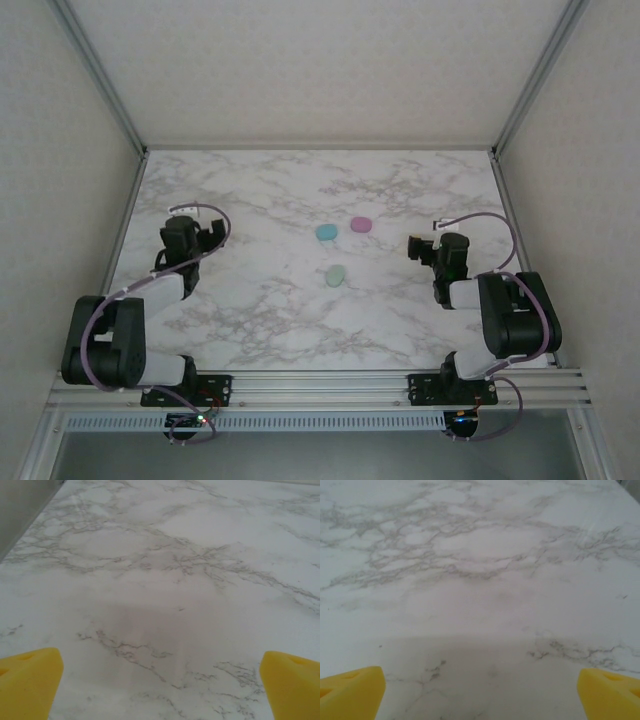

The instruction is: Insert the wireless bluetooth earbuds into the charging case

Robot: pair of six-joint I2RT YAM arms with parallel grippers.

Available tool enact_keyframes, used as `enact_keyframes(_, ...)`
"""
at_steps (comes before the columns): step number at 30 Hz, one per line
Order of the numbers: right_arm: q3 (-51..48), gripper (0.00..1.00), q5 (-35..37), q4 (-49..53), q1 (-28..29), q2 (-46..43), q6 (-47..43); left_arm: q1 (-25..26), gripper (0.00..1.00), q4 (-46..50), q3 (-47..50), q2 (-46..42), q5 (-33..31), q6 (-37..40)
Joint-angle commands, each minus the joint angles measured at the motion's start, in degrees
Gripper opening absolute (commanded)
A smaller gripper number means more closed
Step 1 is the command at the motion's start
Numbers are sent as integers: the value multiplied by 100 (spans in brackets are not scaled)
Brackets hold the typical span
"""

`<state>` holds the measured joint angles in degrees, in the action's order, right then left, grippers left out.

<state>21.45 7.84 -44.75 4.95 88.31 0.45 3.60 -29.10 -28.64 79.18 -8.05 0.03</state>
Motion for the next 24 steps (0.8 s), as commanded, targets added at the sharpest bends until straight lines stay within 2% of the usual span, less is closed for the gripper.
enact_keyframes(1, 72, 99, 34, -355, -17, -8, 87, -86, 100, -1176, 426, 321, 635, 129)
enact_keyframes(3, 72, 99, 34, -345, -28, -7, 89, -70, 100, -1902, 623, 770, 698, 204)
enact_keyframes(4, 78, 99, 30, -325, -23, -5, 87, -117, 100, -2264, 660, 953, 362, 30)
enact_keyframes(5, 79, 99, 27, -337, -24, -7, 87, -183, 100, -1843, 550, 855, 249, -115)
enact_keyframes(24, 88, 99, 8, -308, -23, -7, 86, -116, 100, -1882, 548, 889, 210, -30)
